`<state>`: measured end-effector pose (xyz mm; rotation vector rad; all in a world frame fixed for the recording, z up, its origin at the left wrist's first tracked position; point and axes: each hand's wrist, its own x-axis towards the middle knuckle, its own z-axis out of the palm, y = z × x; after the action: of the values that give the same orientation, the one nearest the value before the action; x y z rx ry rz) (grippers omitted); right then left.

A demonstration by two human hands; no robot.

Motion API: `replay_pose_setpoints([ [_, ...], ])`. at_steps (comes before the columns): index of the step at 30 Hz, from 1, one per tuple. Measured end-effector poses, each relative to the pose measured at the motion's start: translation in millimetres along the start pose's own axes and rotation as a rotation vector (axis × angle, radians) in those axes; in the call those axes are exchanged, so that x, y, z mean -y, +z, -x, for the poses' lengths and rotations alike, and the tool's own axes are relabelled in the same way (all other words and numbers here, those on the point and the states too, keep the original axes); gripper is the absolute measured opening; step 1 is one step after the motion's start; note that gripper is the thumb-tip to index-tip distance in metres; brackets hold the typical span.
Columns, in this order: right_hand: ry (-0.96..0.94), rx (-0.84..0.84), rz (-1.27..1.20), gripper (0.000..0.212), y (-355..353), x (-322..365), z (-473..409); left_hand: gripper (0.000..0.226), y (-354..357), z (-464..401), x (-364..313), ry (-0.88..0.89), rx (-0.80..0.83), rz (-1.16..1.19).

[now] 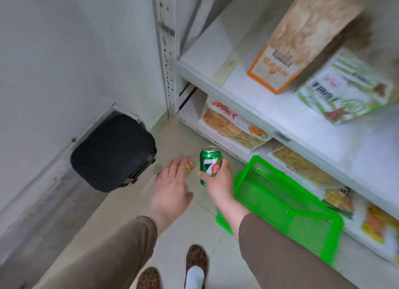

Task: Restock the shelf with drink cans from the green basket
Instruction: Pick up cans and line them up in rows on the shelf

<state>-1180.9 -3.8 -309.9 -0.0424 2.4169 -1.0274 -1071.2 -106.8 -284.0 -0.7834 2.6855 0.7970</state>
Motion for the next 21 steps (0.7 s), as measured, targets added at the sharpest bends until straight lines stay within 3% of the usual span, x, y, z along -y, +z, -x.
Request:
replay_pose_setpoints([
  [7,-0.163,-0.158,-0.146,0.085,-164,157,115,0.094,-188,76,-115,0.202,-0.165,-0.067],
  [11,-0.284,-0.273,-0.193,0.084,-247,218,180,0.095,-272,118,-174,0.309,-0.237,-0.169],
  [16,-0.362,-0.399,-0.198,0.082,-334,256,233,0.094,-338,154,-246,0.437,-0.309,-0.205],
  [21,-0.397,-0.496,-0.238,0.080,-406,260,244,0.098,-359,162,-315,0.541,-0.337,-0.264],
])
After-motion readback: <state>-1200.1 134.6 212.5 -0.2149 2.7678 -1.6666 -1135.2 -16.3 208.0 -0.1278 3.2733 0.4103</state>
